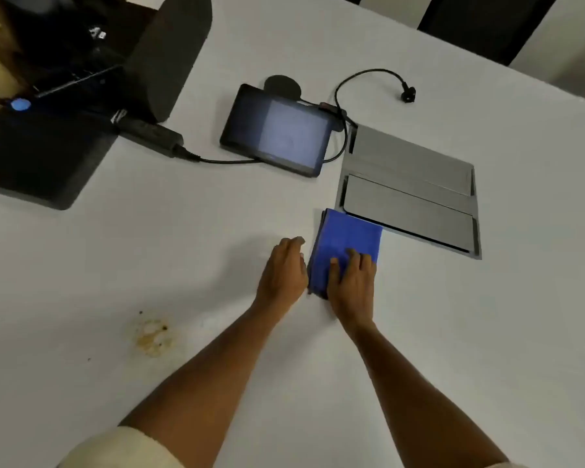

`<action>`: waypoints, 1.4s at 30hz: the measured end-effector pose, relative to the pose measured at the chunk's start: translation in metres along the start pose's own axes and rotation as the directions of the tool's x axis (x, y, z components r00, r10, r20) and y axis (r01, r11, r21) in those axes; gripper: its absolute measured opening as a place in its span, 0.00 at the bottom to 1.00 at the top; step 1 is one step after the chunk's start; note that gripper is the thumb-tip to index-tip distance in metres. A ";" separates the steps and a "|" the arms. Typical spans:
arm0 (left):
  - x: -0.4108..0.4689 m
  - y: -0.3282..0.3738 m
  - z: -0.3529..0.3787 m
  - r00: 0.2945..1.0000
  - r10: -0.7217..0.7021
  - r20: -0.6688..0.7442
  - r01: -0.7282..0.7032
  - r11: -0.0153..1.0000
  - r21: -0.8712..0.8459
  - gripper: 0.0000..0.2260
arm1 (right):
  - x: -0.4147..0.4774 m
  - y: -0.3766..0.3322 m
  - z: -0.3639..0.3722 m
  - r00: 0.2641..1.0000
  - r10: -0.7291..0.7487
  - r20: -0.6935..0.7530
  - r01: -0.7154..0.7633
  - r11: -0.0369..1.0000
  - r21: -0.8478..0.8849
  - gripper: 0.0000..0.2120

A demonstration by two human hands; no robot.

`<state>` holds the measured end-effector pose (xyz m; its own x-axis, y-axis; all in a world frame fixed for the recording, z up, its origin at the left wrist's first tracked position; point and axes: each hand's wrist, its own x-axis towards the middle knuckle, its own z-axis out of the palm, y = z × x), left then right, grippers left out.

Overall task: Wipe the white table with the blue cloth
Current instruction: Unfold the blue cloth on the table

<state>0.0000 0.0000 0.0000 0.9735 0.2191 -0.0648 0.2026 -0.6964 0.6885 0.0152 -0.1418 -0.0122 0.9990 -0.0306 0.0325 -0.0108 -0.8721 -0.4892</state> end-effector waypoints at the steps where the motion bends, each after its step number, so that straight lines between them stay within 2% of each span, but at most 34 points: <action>1: 0.005 0.007 0.005 0.999 -0.031 0.039 0.033 0.999 -0.037 0.17 | 0.003 -0.001 0.002 1.000 0.015 -0.008 -0.015 0.999 0.048 0.19; 4: 0.012 0.025 0.008 0.988 -0.136 0.066 0.143 0.984 -0.108 0.13 | 0.011 -0.010 0.007 0.999 0.020 0.030 -0.022 0.997 0.076 0.19; 6: 0.015 0.026 0.013 0.984 -0.172 0.047 0.176 0.976 -0.131 0.09 | 0.014 -0.014 0.013 0.998 0.006 0.063 -0.011 0.997 0.082 0.18; 9: 0.017 0.022 0.016 0.978 -0.205 0.028 0.207 0.971 -0.116 0.09 | 0.018 -0.014 0.019 0.998 -0.008 0.069 0.004 0.998 0.058 0.16; 15: 0.018 0.027 0.011 0.973 -0.229 0.015 0.229 0.963 -0.140 0.12 | 0.014 -0.016 0.023 0.999 -0.012 0.053 0.013 1.000 -0.015 0.10; 21: 0.005 0.015 0.006 0.964 -0.240 -0.115 0.224 0.965 -0.136 0.12 | 0.019 -0.034 0.023 0.998 0.038 0.045 -0.031 0.988 -0.149 0.14; 25: -0.004 -0.005 -0.005 0.965 -0.222 -0.143 0.205 0.971 -0.123 0.13 | 0.025 -0.035 0.025 0.998 0.055 0.014 -0.052 0.987 -0.151 0.08; 29: -0.004 -0.020 -0.017 0.964 -0.205 -0.168 0.177 0.970 -0.165 0.10 | 0.026 -0.036 0.025 0.996 0.089 -0.008 -0.089 0.995 -0.038 0.09; 32: 0.000 -0.030 -0.024 0.964 -0.202 -0.176 0.168 0.967 -0.189 0.10 | 0.018 -0.053 0.032 0.997 0.071 0.044 -0.072 0.997 0.030 0.09; 37: 0.012 -0.043 -0.037 0.939 -0.336 -0.074 0.307 0.915 -0.263 0.16 | -0.005 -0.090 0.053 0.996 -0.038 0.081 0.016 0.966 0.260 0.12; 42: 0.022 -0.044 -0.044 0.915 -0.402 0.024 0.388 0.866 -0.316 0.17 | -0.011 -0.088 0.056 0.998 0.028 0.062 -0.053 0.894 0.445 0.10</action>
<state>0.0079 0.0656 0.0004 0.8122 0.4644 -0.3530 0.5198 -0.3014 0.7993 0.0075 -0.0368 -0.0185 0.9991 -0.0245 -0.0352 -0.0429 -0.5608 -0.8268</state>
